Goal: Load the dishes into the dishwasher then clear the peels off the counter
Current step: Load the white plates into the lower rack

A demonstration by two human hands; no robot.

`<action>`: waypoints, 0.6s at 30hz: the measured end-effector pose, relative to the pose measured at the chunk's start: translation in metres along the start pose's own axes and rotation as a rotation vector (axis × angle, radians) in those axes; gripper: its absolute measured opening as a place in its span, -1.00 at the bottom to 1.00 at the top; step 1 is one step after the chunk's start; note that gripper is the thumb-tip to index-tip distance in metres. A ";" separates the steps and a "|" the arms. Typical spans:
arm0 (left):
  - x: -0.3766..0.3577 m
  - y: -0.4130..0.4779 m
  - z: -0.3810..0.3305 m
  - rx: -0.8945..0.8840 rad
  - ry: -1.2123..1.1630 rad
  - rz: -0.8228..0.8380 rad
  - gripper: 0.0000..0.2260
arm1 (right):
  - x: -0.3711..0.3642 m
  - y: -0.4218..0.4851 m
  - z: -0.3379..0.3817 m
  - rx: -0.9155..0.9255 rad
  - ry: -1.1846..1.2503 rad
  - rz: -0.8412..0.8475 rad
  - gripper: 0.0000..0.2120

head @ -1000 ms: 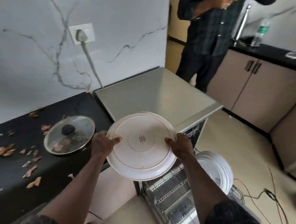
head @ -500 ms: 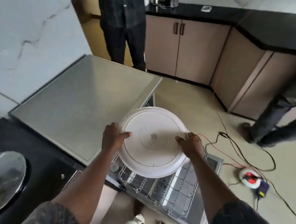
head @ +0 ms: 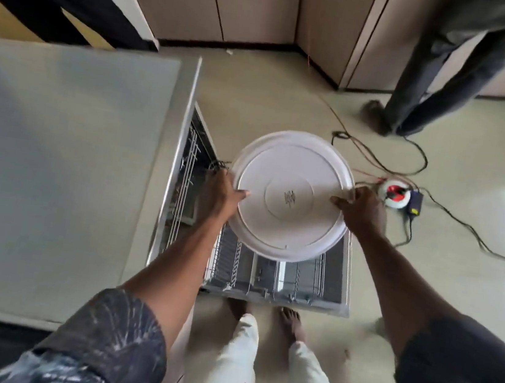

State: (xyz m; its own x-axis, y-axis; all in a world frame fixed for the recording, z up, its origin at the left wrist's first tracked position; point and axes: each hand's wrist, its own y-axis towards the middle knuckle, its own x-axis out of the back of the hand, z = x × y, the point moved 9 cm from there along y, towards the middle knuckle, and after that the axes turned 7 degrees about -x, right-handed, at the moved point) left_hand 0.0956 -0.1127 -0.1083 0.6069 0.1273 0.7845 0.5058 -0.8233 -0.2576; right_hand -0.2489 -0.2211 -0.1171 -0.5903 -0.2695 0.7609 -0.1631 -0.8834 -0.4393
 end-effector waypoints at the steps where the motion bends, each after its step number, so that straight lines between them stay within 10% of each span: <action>1: -0.007 0.010 0.004 -0.009 0.022 0.001 -0.41 | -0.008 0.006 0.000 0.000 -0.008 -0.014 -0.63; 18: -0.128 0.113 0.132 0.134 -0.085 -0.196 -0.50 | -0.199 0.092 -0.047 -0.121 0.264 -0.017 -0.69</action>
State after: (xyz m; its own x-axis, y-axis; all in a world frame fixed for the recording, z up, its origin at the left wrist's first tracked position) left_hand 0.1562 -0.1489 -0.3120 0.5359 0.3283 0.7779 0.6922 -0.6984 -0.1821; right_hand -0.1833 -0.2305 -0.3311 -0.7694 -0.1316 0.6250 -0.2589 -0.8304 -0.4934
